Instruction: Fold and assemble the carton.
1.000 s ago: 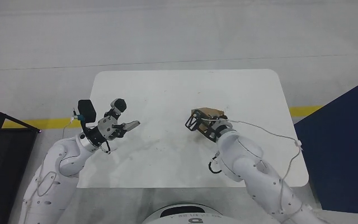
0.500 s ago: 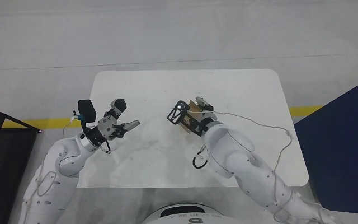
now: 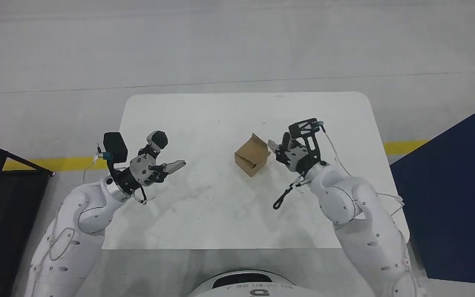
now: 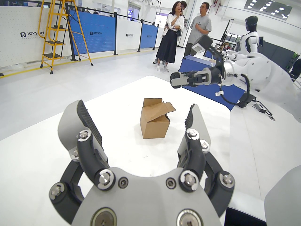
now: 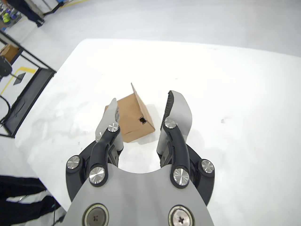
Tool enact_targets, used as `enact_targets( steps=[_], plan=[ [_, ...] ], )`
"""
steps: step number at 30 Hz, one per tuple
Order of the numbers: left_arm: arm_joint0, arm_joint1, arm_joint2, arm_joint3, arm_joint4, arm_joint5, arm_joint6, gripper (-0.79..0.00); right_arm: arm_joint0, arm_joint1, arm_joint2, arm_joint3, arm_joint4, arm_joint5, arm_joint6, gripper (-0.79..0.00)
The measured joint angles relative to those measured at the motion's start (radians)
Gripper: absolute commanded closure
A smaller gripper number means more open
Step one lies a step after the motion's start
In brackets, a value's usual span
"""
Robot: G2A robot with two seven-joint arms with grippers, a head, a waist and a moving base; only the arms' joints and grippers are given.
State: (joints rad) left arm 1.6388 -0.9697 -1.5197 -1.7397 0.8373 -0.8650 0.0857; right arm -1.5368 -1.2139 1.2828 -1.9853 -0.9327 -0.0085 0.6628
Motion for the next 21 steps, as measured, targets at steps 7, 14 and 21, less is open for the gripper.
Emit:
enact_targets(
  steps=[7, 14, 21],
  plan=[
    [0.000, 0.000, 0.000, 0.000, 0.000, 0.000, 0.000, -0.785, 0.154, -0.008, -0.079, 0.122, -0.018, -0.033, 0.111, -0.360],
    [0.000, 0.000, 0.000, 0.000, 0.000, 0.000, 0.000, -0.785, 0.281, -0.022, -0.145, 0.246, -0.038, -0.023, 0.158, -0.320],
    [0.000, 0.000, 0.000, 0.000, 0.000, 0.000, 0.000, -0.785, 0.348, -0.030, -0.174, 0.325, -0.009, -0.017, 0.203, 0.000]
  ],
)
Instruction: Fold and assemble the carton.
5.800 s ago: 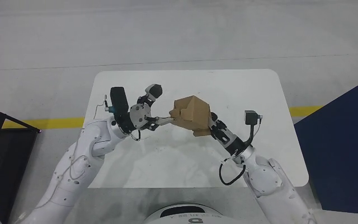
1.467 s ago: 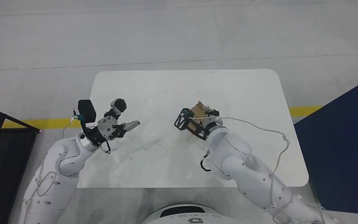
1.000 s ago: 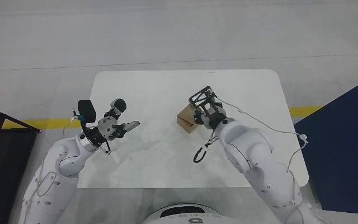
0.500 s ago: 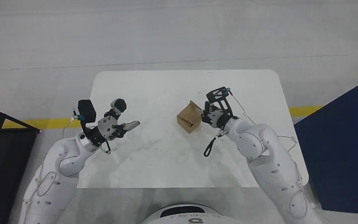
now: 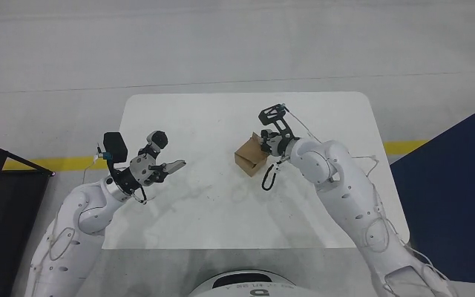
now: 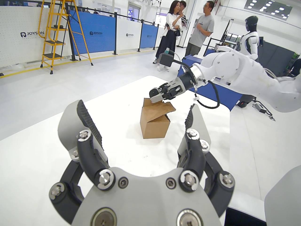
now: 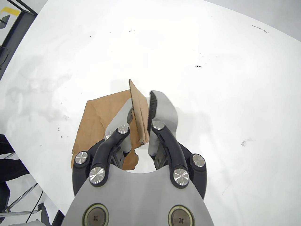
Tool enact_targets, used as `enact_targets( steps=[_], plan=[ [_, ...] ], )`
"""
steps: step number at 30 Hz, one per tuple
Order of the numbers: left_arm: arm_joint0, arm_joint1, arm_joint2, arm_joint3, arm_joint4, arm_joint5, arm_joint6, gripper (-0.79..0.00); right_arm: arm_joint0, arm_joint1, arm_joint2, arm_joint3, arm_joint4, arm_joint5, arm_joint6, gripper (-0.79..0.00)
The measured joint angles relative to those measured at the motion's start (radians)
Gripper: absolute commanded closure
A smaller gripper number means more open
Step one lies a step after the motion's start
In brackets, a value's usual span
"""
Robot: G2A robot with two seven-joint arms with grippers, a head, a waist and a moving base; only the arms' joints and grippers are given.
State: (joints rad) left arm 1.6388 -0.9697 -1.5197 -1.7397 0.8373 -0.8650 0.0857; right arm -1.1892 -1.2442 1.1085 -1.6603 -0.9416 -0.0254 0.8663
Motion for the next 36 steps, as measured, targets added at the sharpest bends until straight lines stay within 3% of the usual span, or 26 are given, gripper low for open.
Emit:
enact_targets(
  steps=[5, 10, 18, 24, 31, 36],
  plan=[
    [0.000, 0.000, 0.000, 0.000, 0.000, 0.000, 0.000, -0.785, -0.072, 0.008, 0.054, -0.089, 0.014, 0.083, -0.008, 0.000],
    [-0.010, -0.001, 0.017, -0.027, 0.038, -0.006, -0.027, -0.785, -0.227, 0.026, 0.136, -0.267, 0.020, 0.155, 0.041, 0.000],
    [-0.099, -0.009, 0.131, -0.057, 0.239, -0.099, -0.036, -0.785, -0.388, 0.033, 0.201, -0.450, 0.055, 0.258, 0.010, 0.000],
    [-0.178, -0.022, 0.239, -0.040, 0.433, -0.128, 0.035, -0.785, -0.430, 0.031, 0.218, -0.464, 0.153, 0.275, -0.016, 0.000],
    [-0.247, -0.036, 0.356, 0.003, 0.723, -0.043, 0.219, -0.785, -0.447, 0.032, 0.211, -0.458, 0.192, 0.267, -0.035, 0.000],
    [-0.280, -0.038, 0.409, 0.038, 0.841, -0.016, 0.301, -0.785, -0.438, 0.033, 0.199, -0.463, 0.190, 0.268, -0.029, 0.000]
  ],
)
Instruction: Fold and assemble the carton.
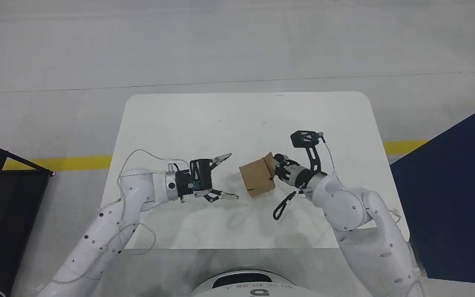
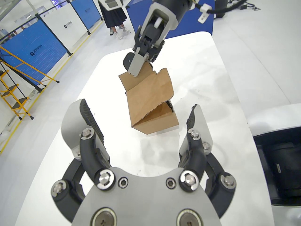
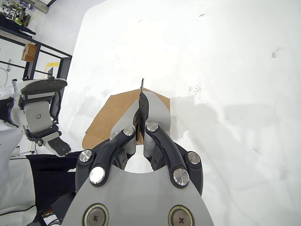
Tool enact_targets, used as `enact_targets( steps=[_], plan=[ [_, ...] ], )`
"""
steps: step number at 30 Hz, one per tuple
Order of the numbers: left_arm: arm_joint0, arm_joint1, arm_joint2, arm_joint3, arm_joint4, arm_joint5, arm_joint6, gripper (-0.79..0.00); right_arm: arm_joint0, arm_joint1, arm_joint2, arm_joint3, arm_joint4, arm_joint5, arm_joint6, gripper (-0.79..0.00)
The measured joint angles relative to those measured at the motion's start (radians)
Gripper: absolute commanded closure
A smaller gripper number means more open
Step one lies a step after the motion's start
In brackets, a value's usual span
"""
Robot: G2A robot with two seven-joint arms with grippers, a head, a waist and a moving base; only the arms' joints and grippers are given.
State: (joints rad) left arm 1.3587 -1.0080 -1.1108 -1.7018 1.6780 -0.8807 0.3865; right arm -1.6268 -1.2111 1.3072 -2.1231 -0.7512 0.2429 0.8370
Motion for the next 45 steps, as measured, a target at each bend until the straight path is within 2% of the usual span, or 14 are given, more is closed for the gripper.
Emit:
enact_targets(
  steps=[7, 14, 17, 20, 21, 22, 24, 30, 34, 39, 41, 45],
  plan=[
    [-0.047, -0.009, 0.060, 0.054, 0.090, 0.088, 0.071, -0.785, 0.014, -0.001, -0.049, 0.013, 0.007, -0.011, 0.012, 0.000],
    [-0.091, -0.015, 0.110, 0.117, 0.139, 0.110, 0.116, -0.782, 0.025, -0.001, -0.069, 0.030, 0.026, -0.011, 0.003, 0.000],
    [-0.100, -0.018, 0.117, 0.130, 0.128, 0.126, 0.137, -0.693, 0.020, 0.000, -0.066, 0.030, 0.028, -0.010, -0.001, 0.000],
    [-0.107, -0.017, 0.113, 0.138, 0.126, 0.146, 0.162, -0.545, 0.011, 0.002, -0.055, 0.025, 0.037, -0.008, -0.009, 0.000],
    [-0.109, -0.016, 0.111, 0.140, 0.130, 0.151, 0.173, -0.446, 0.008, 0.003, -0.051, 0.023, 0.040, -0.007, -0.012, 0.000],
    [-0.109, -0.015, 0.110, 0.143, 0.139, 0.154, 0.191, -0.391, 0.004, 0.003, -0.046, 0.022, 0.045, -0.008, -0.017, 0.000],
    [-0.108, -0.011, 0.109, 0.147, 0.159, 0.150, 0.221, -0.329, -0.001, 0.004, -0.039, 0.023, 0.054, -0.009, -0.022, 0.000],
    [-0.100, 0.004, 0.114, 0.159, 0.238, 0.119, 0.268, -0.317, -0.008, 0.008, -0.027, 0.027, 0.075, -0.016, -0.028, 0.000],
    [-0.097, 0.001, 0.109, 0.175, 0.181, 0.139, 0.256, -0.299, -0.009, 0.009, -0.036, 0.018, 0.077, -0.024, -0.025, 0.000],
    [-0.096, -0.013, 0.093, 0.217, -0.006, 0.140, 0.151, -0.234, -0.015, 0.011, -0.043, 0.009, 0.076, -0.027, -0.028, 0.000],
    [-0.098, -0.019, 0.088, 0.238, -0.096, 0.136, 0.082, -0.249, -0.020, 0.012, -0.043, 0.006, 0.077, -0.028, -0.033, 0.000],
    [-0.104, -0.033, 0.088, 0.268, -0.275, 0.129, -0.062, -0.363, -0.033, 0.014, -0.043, 0.000, 0.088, -0.036, -0.050, 0.000]
  ],
)
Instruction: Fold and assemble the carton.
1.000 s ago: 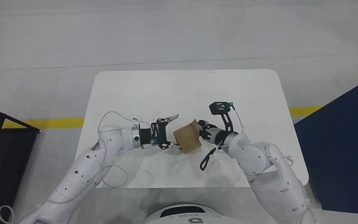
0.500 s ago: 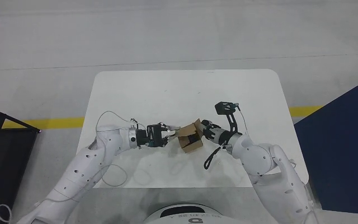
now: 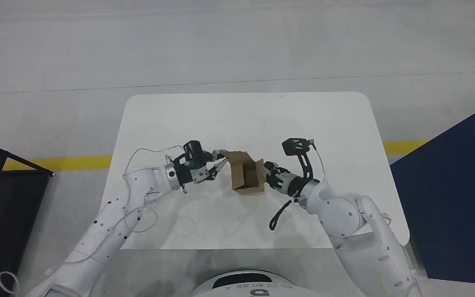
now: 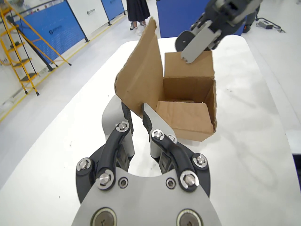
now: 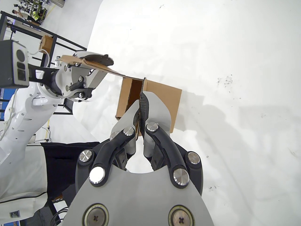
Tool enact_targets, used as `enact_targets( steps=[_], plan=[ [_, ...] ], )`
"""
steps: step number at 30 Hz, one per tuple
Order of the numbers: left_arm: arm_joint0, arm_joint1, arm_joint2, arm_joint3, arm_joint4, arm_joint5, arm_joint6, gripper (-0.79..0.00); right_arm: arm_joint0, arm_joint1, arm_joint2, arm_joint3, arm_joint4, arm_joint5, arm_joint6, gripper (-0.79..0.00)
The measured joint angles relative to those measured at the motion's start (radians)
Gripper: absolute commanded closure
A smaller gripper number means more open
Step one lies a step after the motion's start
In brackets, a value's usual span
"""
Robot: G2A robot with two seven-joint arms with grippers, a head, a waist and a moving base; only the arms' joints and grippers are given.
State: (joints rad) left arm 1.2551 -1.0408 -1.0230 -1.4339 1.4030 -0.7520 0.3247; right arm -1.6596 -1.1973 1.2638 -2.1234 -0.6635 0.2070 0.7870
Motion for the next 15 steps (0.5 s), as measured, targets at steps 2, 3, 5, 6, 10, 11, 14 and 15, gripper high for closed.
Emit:
enact_targets(
  steps=[2, 3, 5, 6, 10, 11, 14, 15],
  plan=[
    [-0.003, -0.010, 0.006, 0.021, -0.136, -0.012, -0.077, -0.545, -0.008, 0.001, 0.000, -0.002, 0.008, -0.007, -0.012, 0.000],
    [-0.007, -0.014, 0.009, 0.026, -0.198, -0.011, -0.114, -0.696, -0.012, 0.001, 0.000, -0.003, 0.011, -0.010, -0.017, 0.000],
    [-0.017, -0.022, 0.013, 0.032, -0.336, 0.000, -0.197, -0.736, -0.022, 0.002, 0.001, -0.003, 0.018, -0.015, -0.030, 0.000],
    [-0.022, -0.025, 0.014, 0.030, -0.386, 0.008, -0.233, -0.770, -0.026, 0.002, 0.002, -0.002, 0.022, -0.018, -0.034, 0.000],
    [-0.035, -0.030, 0.019, 0.014, -0.557, 0.035, -0.385, -0.785, -0.044, 0.004, 0.006, 0.003, 0.041, -0.030, -0.051, 0.000],
    [-0.036, -0.031, 0.021, 0.011, -0.584, 0.041, -0.415, -0.785, -0.047, 0.005, 0.007, 0.005, 0.045, -0.032, -0.055, 0.000],
    [-0.042, -0.033, 0.024, -0.004, -0.652, 0.074, -0.507, -0.785, -0.056, 0.006, 0.011, 0.011, 0.059, -0.039, -0.067, 0.000],
    [-0.042, -0.033, 0.025, -0.009, -0.663, 0.088, -0.530, -0.785, -0.058, 0.006, 0.013, 0.012, 0.063, -0.041, -0.071, 0.000]
  ],
)
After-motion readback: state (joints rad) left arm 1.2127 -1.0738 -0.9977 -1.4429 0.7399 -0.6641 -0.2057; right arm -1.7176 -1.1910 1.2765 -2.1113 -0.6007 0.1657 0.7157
